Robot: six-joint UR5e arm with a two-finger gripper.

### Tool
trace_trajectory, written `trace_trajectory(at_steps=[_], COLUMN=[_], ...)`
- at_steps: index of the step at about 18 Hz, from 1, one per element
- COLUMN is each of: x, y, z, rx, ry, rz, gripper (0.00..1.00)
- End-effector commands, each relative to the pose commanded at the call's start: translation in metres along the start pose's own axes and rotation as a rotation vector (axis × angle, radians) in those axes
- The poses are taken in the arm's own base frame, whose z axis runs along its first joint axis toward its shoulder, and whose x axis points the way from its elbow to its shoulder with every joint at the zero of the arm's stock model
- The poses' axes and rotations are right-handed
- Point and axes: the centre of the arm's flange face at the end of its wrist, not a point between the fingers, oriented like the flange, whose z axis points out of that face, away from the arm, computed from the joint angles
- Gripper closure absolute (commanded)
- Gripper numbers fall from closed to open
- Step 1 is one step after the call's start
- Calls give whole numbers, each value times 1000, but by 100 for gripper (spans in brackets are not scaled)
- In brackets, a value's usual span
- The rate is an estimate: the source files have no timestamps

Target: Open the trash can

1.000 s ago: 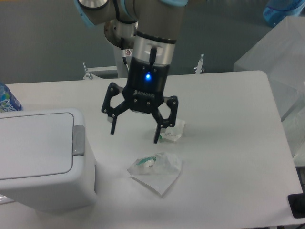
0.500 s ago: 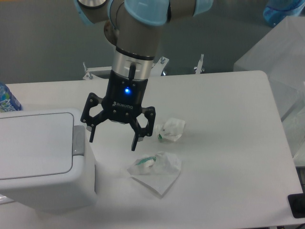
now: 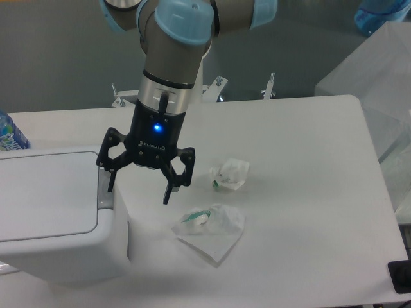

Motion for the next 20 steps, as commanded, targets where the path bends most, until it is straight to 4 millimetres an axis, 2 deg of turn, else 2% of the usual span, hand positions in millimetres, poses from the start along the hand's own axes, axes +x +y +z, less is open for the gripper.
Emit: trace_trajectory(at_steps=[13,20], x=[-2,5], y=[7,7], z=[7,12], rx=[-16,-22], ry=[4,13], rz=[-8,1], gripper=[0,0])
